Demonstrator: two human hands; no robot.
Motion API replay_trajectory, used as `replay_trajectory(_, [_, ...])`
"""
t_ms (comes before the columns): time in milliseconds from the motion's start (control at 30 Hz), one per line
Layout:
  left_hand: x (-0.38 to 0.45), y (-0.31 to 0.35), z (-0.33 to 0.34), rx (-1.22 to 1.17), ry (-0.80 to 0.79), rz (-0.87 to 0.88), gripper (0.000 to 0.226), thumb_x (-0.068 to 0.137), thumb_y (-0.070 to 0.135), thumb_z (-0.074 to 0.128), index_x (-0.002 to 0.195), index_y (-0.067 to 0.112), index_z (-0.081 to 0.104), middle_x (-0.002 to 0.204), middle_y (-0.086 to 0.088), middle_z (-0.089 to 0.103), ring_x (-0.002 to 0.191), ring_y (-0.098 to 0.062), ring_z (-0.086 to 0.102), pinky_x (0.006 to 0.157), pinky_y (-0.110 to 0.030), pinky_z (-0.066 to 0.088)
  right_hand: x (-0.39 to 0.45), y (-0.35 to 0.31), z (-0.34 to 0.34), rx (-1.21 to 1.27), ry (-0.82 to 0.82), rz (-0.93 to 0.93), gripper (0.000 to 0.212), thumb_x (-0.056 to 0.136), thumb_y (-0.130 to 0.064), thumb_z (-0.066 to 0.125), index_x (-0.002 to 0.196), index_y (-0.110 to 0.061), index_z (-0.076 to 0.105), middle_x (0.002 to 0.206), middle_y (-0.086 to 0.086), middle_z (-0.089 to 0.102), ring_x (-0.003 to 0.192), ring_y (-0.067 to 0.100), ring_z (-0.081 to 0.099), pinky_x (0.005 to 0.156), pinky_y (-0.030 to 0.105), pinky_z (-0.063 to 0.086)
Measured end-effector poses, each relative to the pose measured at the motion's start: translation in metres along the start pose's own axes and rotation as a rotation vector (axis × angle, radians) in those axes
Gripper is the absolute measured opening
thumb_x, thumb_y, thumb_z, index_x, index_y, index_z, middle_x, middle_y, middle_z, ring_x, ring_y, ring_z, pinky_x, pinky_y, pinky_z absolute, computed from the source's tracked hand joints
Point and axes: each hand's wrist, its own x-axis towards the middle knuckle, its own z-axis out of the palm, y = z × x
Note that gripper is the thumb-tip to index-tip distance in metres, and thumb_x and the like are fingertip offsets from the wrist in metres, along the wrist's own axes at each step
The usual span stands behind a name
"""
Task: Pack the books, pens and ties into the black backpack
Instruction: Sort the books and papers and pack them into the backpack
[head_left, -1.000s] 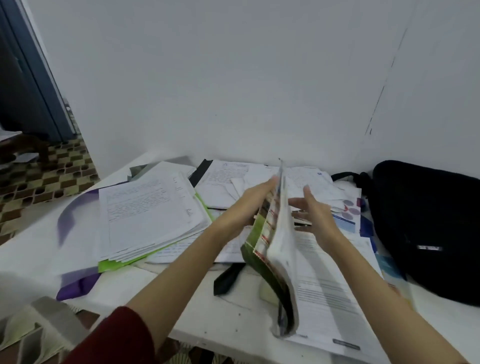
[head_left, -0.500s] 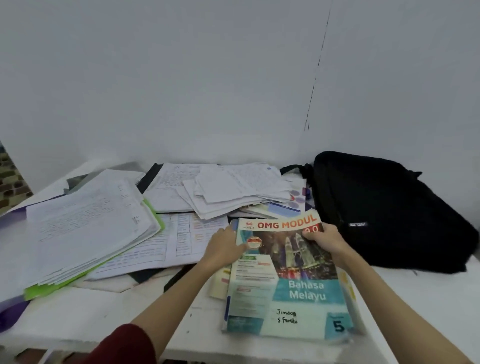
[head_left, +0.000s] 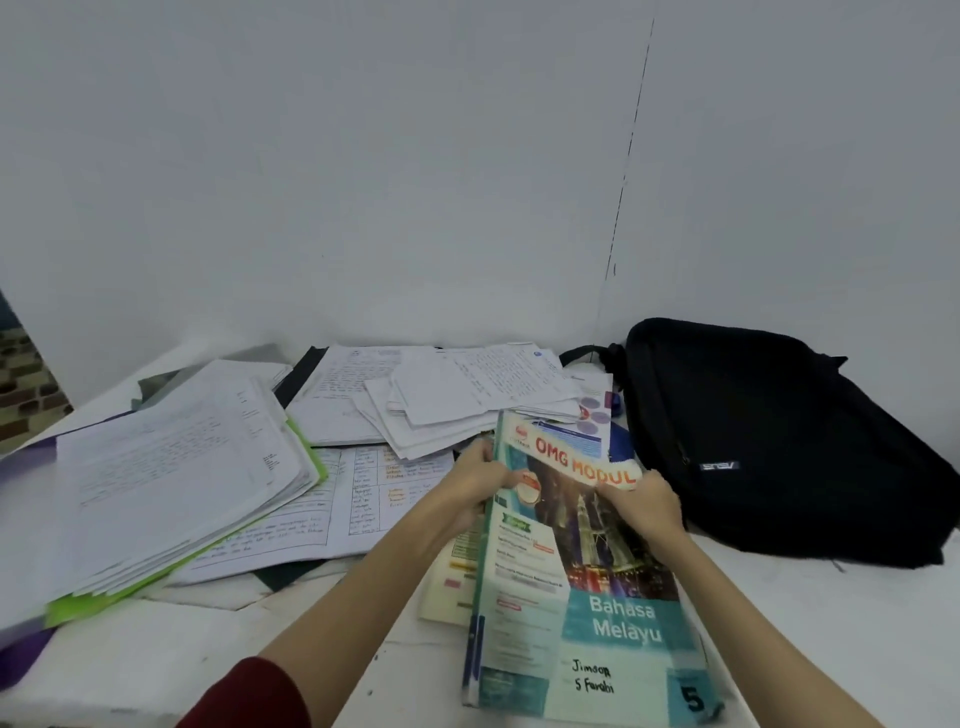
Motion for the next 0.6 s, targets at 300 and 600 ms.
replay_trajectory(300, [-0.035, 0.095, -0.031, -0.176, 0.007, 0.385, 0.022, 0.09, 0.001, 0.054, 0.092, 0.016, 0.038, 0.101, -0.007, 0.07, 0.075, -0.025, 0.071, 0.053, -0.034, 0.055, -0.014, -0.115, -0.084, 0.122, -0.088, -0.583, 0.084, 0.062, -0.044, 0.081, 0.133, -0.026, 0.04, 0.121, -0.001, 0.05, 0.113, 0.02, 0.052, 0.099, 0.049, 0.044])
replay_trajectory(600, [-0.033, 0.153, -0.055, 0.515, -0.125, 0.803, 0.025, 0.091, 0.008, 0.059, 0.095, 0.015, 0.035, 0.092, 0.001, 0.072, 0.063, -0.015, 0.069, 0.051, -0.022, 0.053, -0.03, -0.166, -0.111, -0.054, -0.778, -0.461, 0.017, 0.085, -0.012, 0.065, 0.098, -0.013, 0.054, 0.08, 0.001, 0.074, 0.076, 0.017, 0.072, 0.066, 0.026, 0.057])
